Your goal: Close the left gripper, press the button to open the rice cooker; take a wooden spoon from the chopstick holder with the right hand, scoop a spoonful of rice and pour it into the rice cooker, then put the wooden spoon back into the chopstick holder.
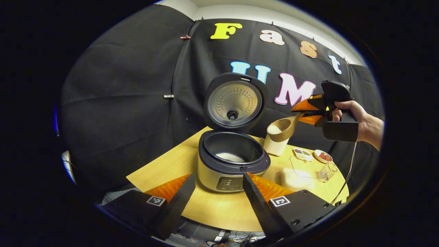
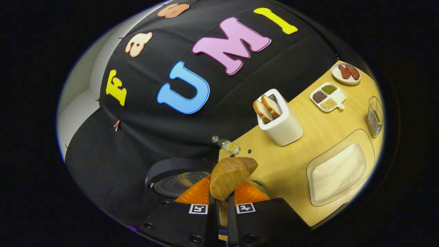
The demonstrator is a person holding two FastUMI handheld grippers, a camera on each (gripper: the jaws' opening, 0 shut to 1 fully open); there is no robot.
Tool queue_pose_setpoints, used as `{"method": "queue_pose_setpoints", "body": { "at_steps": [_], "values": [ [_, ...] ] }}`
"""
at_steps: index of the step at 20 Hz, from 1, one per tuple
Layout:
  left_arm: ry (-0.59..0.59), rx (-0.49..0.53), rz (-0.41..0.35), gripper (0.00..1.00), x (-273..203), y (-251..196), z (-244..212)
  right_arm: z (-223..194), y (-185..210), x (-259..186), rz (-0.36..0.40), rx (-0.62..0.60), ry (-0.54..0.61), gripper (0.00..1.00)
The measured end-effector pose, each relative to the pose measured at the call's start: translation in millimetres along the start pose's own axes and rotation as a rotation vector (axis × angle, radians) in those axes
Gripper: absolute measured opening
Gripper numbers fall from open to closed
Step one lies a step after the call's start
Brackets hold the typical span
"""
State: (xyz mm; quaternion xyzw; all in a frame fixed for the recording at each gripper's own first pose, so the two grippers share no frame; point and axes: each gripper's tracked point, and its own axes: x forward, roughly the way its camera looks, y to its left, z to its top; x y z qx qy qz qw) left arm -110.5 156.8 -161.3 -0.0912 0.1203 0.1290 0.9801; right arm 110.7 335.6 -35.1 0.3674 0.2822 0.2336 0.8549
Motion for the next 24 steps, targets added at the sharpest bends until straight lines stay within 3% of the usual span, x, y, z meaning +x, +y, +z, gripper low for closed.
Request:
{"method": "queue_pose_setpoints", "body": {
  "at_steps": [5, 11, 16, 19, 20, 24],
  "values": [
    [-0.013, 0.05, -0.002, 0.95, -3, 13, 8, -22, 32, 29, 0.018, -0.158, -0.008, 0.15],
    [-0.001, -0.029, -0.009, 0.95, 9, 27, 13, -42, 48, 61, 0.005, -0.396, -0.058, 0.15],
    [0.005, -0.061, -0.002, 0.95, 14, 34, 14, -68, 58, 75, 0.049, -0.605, -0.052, 0.14],
    [0.01, -0.063, 0.006, 0.91, 15, 37, 15, -85, 63, 81, 0.085, -0.687, -0.028, 0.14],
    [0.012, -0.063, 0.007, 0.95, 16, 39, 14, -90, 64, 82, 0.092, -0.714, -0.02, 0.15],
    [0.016, -0.043, 0.017, 0.95, 19, 41, 15, -105, 67, 87, 0.137, -0.804, 0.006, 0.15]
  ]
}}
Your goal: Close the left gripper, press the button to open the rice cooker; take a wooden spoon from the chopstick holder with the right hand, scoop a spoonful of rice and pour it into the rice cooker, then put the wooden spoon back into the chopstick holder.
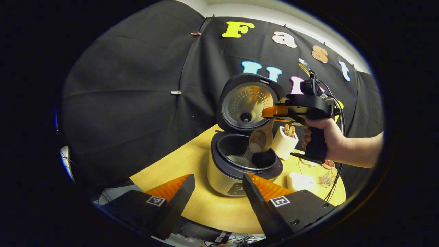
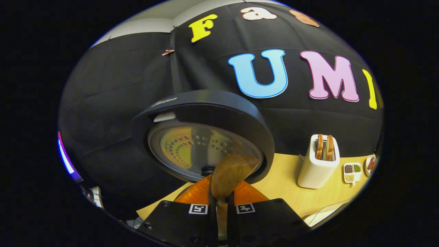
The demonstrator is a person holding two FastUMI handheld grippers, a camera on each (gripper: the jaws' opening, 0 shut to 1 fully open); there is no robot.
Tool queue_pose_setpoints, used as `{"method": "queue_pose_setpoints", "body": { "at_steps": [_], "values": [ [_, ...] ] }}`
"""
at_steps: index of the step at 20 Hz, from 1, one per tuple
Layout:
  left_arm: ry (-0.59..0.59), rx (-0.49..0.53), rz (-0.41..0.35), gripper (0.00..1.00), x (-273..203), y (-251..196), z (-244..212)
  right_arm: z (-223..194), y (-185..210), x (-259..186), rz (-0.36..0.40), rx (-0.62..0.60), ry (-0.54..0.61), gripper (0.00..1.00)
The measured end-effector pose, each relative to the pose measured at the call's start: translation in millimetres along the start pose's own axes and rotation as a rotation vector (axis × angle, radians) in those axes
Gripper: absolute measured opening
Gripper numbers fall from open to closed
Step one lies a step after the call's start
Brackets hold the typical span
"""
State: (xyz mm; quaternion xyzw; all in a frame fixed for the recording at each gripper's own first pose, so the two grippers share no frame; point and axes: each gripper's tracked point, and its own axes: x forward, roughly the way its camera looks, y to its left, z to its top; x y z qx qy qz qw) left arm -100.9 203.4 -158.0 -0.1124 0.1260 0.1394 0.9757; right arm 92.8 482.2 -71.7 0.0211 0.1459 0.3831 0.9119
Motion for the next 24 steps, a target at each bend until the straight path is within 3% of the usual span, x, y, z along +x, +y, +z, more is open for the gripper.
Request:
{"method": "queue_pose_setpoints", "body": {
  "at_steps": [6, 7, 9, 10, 11, 17, 18, 19, 24],
  "values": [
    [-0.001, 0.026, -0.004, 0.95, 0, 0, -1, -14, 32, -2, 0.095, -0.281, -0.009, 0.15],
    [-0.003, 0.03, -0.004, 0.92, 0, 0, 1, -19, 38, -3, 0.115, -0.324, -0.007, 0.1],
    [-0.005, 0.033, -0.004, 0.95, 1, -2, 2, -23, 45, -4, 0.14, -0.386, -0.015, 0.15],
    [-0.007, 0.034, -0.002, 0.95, 2, -1, 1, -24, 47, -6, 0.148, -0.41, -0.019, 0.1],
    [-0.011, 0.034, -0.001, 0.95, 1, -1, 1, -25, 49, -7, 0.155, -0.425, -0.021, 0.15],
    [-0.02, 0.052, -0.005, 0.95, -2, -9, 2, -12, 40, -15, 0.136, -0.341, -0.025, 0.15],
    [-0.02, 0.055, -0.009, 0.92, -2, -12, 2, -7, 35, -17, 0.121, -0.303, -0.028, 0.15],
    [-0.021, 0.059, -0.014, 0.95, -3, -16, 1, -2, 27, -21, 0.111, -0.262, -0.028, 0.15],
    [-0.017, 0.094, -0.04, 0.95, 0, -39, -1, 39, -23, -54, 0.027, -0.121, -0.088, 0.15]
  ]
}}
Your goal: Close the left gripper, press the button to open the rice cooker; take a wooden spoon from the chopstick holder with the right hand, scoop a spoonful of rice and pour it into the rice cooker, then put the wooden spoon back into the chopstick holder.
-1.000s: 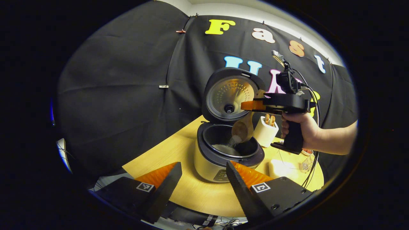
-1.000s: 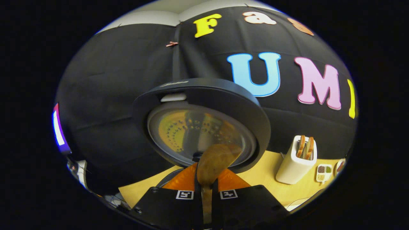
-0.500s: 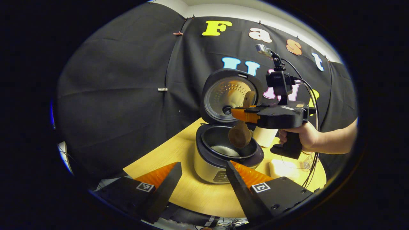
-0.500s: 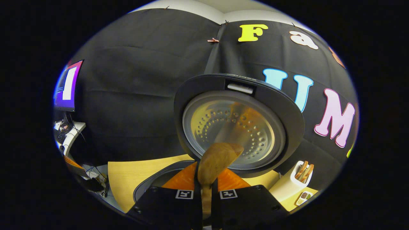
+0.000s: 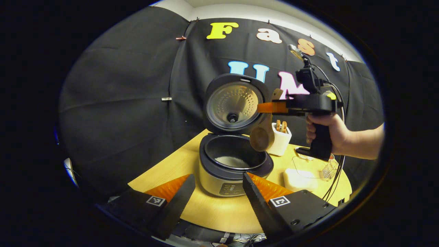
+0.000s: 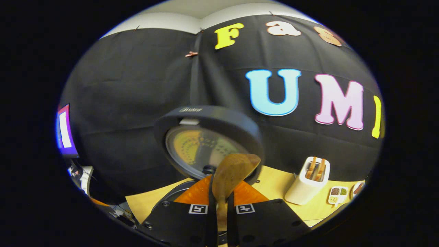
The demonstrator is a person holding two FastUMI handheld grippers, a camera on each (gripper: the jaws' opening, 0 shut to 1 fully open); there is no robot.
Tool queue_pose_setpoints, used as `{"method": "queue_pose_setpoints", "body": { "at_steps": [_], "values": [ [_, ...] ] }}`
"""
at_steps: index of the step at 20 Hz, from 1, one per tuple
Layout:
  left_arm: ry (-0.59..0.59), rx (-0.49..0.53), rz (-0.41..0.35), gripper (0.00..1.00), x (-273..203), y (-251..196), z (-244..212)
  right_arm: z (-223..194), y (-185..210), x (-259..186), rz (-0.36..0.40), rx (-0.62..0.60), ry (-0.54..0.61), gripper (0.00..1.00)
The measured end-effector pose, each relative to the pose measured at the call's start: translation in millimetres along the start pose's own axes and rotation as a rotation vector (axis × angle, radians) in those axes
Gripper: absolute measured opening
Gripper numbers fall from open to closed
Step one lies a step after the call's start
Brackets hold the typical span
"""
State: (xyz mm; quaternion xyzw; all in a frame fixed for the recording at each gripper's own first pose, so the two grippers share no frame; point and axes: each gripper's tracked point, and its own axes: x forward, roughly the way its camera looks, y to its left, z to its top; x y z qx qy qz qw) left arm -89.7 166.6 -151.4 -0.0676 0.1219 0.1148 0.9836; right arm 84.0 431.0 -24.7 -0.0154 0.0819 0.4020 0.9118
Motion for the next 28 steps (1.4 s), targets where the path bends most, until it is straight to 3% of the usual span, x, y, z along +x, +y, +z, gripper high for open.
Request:
{"method": "queue_pose_setpoints", "body": {
  "at_steps": [5, 8, 13, 21, 28],
  "values": [
    [0.007, 0.012, -0.049, 0.95, 5, -39, 1, 33, -62, -43, -0.086, 0.078, -0.071, 0.14],
    [-0.005, 0.05, -0.074, 0.95, 8, -60, 11, 34, -117, -76, -0.182, 0.03, -0.088, 0.14],
    [-0.028, 0.063, -0.094, 0.95, 15, -87, 25, 18, -215, -142, -0.361, 0.069, -0.093, 0.15],
    [-0.033, 0.033, -0.046, 0.95, 22, -109, 41, -16, -367, -243, -0.645, 0.2, -0.114, 0.14],
    [-0.032, 0.041, 0.033, 0.95, 16, -114, 50, -84, -454, -290, -0.793, 0.36, -0.08, 0.15]
  ]
}}
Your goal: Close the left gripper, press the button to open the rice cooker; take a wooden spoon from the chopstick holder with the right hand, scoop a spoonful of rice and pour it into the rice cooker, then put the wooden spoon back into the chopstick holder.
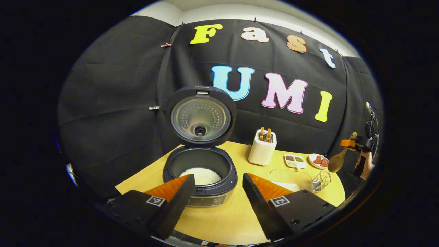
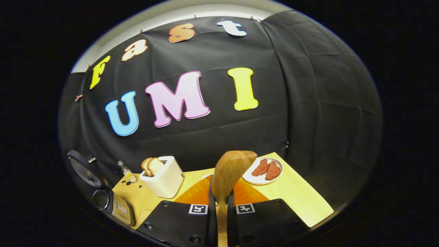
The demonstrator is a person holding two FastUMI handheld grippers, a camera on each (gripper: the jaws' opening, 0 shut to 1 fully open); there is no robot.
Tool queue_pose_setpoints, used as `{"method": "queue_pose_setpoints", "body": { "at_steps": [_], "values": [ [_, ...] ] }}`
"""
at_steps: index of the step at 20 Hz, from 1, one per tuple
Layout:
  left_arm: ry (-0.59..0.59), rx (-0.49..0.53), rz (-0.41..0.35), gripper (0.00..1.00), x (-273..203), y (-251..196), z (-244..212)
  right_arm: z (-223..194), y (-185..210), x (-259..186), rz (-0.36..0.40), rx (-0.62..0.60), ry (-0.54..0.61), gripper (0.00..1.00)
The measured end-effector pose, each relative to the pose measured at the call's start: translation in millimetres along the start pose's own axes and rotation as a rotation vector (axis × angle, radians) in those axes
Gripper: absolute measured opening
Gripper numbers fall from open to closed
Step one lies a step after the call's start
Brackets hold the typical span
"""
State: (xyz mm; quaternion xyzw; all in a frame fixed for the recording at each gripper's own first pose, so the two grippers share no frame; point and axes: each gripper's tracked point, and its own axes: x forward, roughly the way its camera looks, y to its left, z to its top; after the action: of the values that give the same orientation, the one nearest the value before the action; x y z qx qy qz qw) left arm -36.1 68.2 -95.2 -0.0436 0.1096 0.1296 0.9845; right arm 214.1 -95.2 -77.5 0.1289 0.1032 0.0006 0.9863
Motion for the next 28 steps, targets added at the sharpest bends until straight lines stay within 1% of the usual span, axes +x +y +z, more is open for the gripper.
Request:
{"method": "queue_pose_setpoints", "body": {
  "at_steps": [2, 5, 9, 12, 16, 20, 21, 23, 24, 26, 27, 28],
  "values": [
    [0.013, 0.008, 0.019, 0.95, -2, -1, -1, -11, -19, 11, -0.036, 0.057, 0.024, 0.15],
    [0.021, -0.029, 0.037, 0.95, -8, -9, 1, -35, -41, 27, -0.081, 0.134, 0.057, 0.15],
    [0.032, -0.027, 0.045, 0.95, -8, -21, -2, -73, -58, 42, -0.118, 0.167, 0.126, 0.15],
    [0.03, -0.039, 0.05, 0.95, -4, -22, 2, -101, -59, 56, -0.126, 0.186, 0.17, 0.15],
    [-0.014, -0.058, 0.086, 0.95, 0, -15, 28, -128, -61, 62, -0.151, 0.179, 0.225, 0.16],
    [-0.098, -0.08, 0.117, 0.95, 1, 4, 72, -123, -59, 59, -0.16, 0.206, 0.224, 0.21],
    [-0.119, -0.088, 0.122, 0.95, 2, 4, 83, -122, -62, 57, -0.166, 0.2, 0.221, 0.27],
    [-0.176, -0.09, 0.145, 0.95, 1, 17, 111, -118, -63, 50, -0.168, 0.187, 0.219, 0.58],
    [-0.203, -0.078, 0.157, 0.95, 2, 24, 125, -117, -63, 44, -0.165, 0.177, 0.218, 0.57],
    [-0.247, -0.022, 0.189, 0.95, 5, 38, 150, -106, -65, 30, -0.163, 0.138, 0.208, 0.85],
    [-0.262, 0.006, 0.193, 0.94, 9, 42, 160, -103, -67, 26, -0.17, 0.111, 0.196, 1.0],
    [-0.282, 0.021, 0.191, 0.94, 13, 46, 172, -95, -69, 18, -0.172, 0.082, 0.179, 0.99]
  ]
}}
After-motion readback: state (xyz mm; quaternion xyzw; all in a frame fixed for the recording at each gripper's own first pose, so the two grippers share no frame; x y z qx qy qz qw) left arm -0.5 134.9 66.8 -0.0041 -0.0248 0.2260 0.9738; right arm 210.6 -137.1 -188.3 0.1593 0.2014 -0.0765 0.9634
